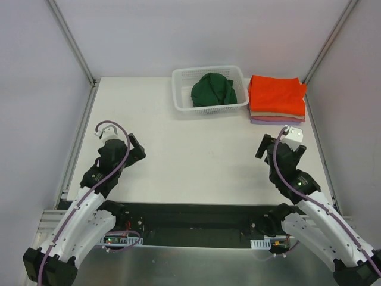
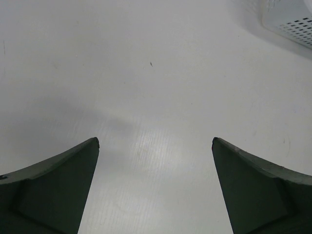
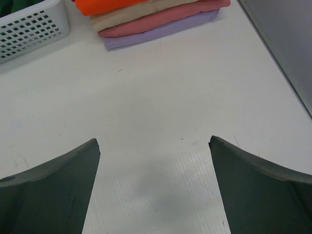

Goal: Fold and stack the t-shirts
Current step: Grab crumpled tshirt from bin with the right arm

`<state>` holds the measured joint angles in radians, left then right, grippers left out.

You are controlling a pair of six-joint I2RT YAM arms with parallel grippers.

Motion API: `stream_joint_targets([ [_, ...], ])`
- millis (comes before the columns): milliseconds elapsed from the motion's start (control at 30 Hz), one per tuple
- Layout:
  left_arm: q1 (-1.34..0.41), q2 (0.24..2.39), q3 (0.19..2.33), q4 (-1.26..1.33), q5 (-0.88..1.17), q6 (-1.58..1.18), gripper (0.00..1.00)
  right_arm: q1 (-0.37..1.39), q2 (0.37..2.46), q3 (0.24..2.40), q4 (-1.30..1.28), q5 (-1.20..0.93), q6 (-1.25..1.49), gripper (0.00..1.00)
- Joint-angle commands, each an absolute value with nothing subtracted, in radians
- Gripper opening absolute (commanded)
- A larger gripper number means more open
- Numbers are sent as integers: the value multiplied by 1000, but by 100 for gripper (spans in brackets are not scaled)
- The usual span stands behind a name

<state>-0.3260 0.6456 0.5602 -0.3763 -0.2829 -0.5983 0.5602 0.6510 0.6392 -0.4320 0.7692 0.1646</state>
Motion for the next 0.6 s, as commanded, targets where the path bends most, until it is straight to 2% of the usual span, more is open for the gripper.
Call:
stream_joint_targets([
  [0,-324,649,575,-354,-285,-606,99,558,621,627,-371,781,141,96],
  [167,-324,653,574,-341,-308,-623,99,557,640,627,-295,678,66,96],
  [300,-324,678,572,-275,-247,-604,99,555,710,641,-195,623,34,96],
  [400,-324,712,578,-249,-229,-597,99,551,865,743,-172,586,8,96],
  [567,-324,735,554,-189,-183,-574,99,523,1231,1050,-210,476,-38,96],
])
